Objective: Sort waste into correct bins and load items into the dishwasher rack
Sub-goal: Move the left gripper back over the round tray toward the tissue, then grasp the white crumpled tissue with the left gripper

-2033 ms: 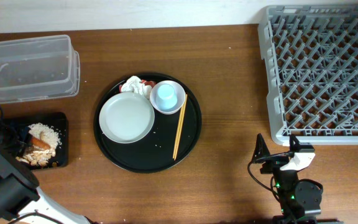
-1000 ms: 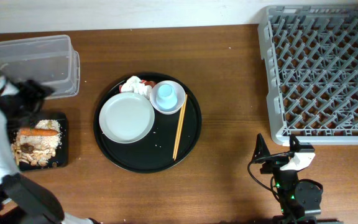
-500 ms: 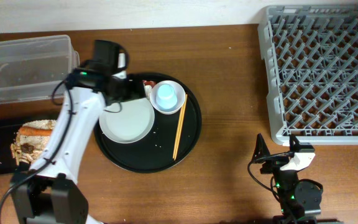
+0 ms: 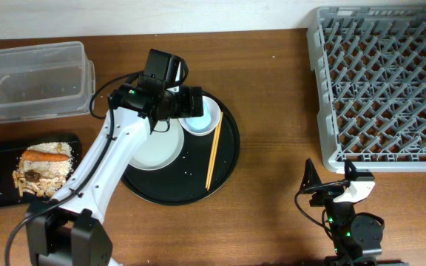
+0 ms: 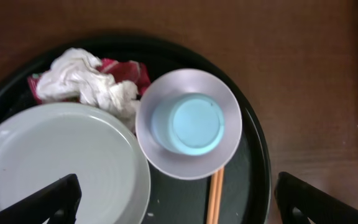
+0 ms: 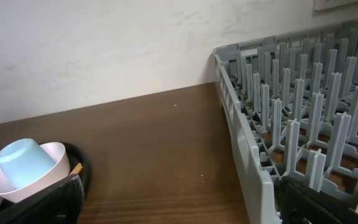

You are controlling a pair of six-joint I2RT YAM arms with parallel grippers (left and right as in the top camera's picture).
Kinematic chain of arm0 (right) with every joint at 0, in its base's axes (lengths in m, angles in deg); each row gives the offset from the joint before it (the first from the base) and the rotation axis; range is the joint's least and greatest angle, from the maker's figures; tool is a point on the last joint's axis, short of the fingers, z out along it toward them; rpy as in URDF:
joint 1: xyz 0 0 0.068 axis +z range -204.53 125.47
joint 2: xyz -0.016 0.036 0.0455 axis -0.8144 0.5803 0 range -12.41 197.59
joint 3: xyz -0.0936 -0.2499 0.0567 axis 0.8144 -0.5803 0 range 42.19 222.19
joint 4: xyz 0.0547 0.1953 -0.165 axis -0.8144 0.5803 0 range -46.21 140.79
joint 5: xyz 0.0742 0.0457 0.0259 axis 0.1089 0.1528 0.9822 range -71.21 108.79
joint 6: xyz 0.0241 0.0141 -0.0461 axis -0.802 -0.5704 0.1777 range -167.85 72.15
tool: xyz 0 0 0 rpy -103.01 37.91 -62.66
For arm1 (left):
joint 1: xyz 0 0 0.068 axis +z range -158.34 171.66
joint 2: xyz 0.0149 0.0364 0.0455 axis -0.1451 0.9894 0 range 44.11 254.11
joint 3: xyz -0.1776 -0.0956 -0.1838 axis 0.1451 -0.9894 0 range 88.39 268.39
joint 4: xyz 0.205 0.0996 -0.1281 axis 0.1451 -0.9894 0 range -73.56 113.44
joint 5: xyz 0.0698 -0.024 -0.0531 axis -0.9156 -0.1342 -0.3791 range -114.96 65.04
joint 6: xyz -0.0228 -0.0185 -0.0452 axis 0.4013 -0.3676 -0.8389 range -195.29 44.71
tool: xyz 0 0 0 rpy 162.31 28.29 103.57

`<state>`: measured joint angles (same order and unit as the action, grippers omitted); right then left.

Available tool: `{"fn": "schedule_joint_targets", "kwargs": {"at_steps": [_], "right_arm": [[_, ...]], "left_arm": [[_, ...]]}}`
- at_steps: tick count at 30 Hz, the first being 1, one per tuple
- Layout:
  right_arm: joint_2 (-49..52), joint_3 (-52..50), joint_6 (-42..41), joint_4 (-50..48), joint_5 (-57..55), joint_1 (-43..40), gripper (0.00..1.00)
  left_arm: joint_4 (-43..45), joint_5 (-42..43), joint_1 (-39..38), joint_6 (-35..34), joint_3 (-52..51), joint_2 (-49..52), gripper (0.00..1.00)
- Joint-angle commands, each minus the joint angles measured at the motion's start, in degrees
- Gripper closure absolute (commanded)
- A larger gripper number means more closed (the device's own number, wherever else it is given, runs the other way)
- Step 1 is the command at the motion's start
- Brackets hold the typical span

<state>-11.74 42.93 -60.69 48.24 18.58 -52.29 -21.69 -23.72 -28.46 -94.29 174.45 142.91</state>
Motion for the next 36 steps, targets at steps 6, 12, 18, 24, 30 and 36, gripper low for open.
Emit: {"fn": "schedule_joint_targets", "kwargs": {"at_steps": [6,12,18,24,30,36], "right_arm": [[-0.5,-0.4,0.6,0.2,-0.5,0.3,0.02],[-0.5,-0.4,0.6,0.2,-0.5,0.3,0.02],[-0.5,-0.4,0.6,0.2,-0.5,0.3,0.01],[-0.5,-0.4,0.6,0.2,-0.5,0.3,0.02],[-0.5,-0.4,0.6,0.2,-0.5,0.3,0.02],[-0.5,-0.4,0.6,0.2,-0.5,0.3,0.02]], "left_arm": [[-4.7,1.4,2.8,6.6,2.8,0.8,0.2],[-11.8,1.4,8.2,10.6,13.1,3.2,0.24],[-2.0,0.7,10.2,10.6,13.2,5.4,0.01],[1.6,-0.8,10.2,10.6,13.2,12.1,0.02],[4.4,-2.2,10.2,6.7,13.2,19.4,0.17],[3.9,-2.1,10.2,-3.7,13.2,23.6,0.29]]}}
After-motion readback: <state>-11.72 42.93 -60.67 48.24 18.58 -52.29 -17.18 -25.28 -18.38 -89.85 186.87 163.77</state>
